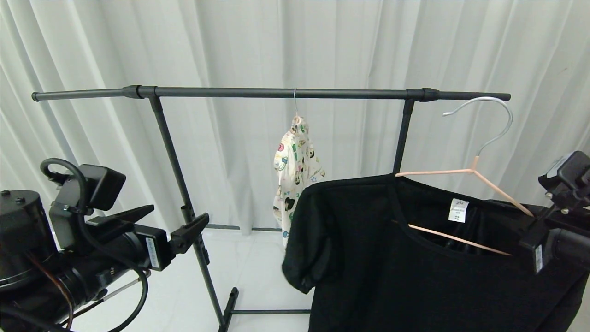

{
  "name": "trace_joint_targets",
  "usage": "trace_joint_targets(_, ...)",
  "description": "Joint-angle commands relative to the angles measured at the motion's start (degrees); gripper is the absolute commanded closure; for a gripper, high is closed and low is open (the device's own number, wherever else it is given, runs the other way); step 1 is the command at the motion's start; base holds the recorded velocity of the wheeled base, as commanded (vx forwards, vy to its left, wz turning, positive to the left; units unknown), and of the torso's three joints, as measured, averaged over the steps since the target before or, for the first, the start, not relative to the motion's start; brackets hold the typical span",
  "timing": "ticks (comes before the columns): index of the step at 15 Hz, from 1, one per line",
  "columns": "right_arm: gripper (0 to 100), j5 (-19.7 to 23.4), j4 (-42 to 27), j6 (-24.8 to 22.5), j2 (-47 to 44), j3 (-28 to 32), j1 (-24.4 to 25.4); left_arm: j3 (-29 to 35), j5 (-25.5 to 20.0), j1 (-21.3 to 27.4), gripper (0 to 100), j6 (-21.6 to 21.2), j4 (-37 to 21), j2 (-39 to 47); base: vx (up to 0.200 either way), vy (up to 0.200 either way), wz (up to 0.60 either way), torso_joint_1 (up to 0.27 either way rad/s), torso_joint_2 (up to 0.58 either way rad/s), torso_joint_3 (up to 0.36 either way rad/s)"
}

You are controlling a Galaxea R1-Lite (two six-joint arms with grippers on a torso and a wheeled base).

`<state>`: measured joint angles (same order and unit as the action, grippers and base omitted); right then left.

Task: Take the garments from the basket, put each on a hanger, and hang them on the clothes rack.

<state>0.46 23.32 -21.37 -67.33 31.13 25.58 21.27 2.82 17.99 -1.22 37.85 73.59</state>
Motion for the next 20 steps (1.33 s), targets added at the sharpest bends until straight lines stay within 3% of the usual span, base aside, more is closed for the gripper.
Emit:
trace_joint_targets(1, 100, -1.7, -0.1, 0.2, 0.2, -0.2, -0.4, 0.9, -0.7, -0.1, 0, 0.0, -3.9, -4.7, 0.0, 0.0, 0.0, 0.0, 0.0, 0.0)
trace_joint_targets(4, 100, -4.1, -3.0, 0.4, 0.4, -0.3, -0.4, 1.8, -0.4, -0.9, 0, 0.1, -6.3, -4.5, 0.0, 0.0, 0.0, 0.0, 0.0, 0.0)
trace_joint_targets(8, 100, -5.3, -6.1, 0.4, 0.4, -0.3, -0.4, 3.1, 0.5, -7.1, 0, -0.8, -10.5, -5.0, 0.0, 0.0, 0.0, 0.0, 0.0, 0.0)
trace_joint_targets(11, 100, -7.2, -8.3, 0.4, 0.3, -0.3, -0.4, 3.2, 1.7, -7.4, 0, -2.2, -11.5, -4.0, 0.0, 0.0, 0.0, 0.0, 0.0, 0.0)
trace_joint_targets(15, 100, -9.4, -12.0, 3.9, 0.1, -0.2, -0.4, 3.3, 8.9, -5.7, 0, -2.1, -11.4, -2.0, 0.0, 0.0, 0.0, 0.0, 0.0, 0.0)
trace_joint_targets(18, 100, -10.3, -14.4, 8.5, -1.6, 0.2, -0.4, 1.3, 13.2, -1.6, 0, -2.3, -11.4, -2.2, 0.0, 0.0, 0.0, 0.0, 0.0, 0.0)
trace_joint_targets(20, 100, -13.8, -14.2, 15.2, -4.7, 0.9, -0.3, -0.7, 13.4, 0.9, 0, -3.5, -11.4, -2.2, 0.0, 0.0, 0.0, 0.0, 0.0, 0.0)
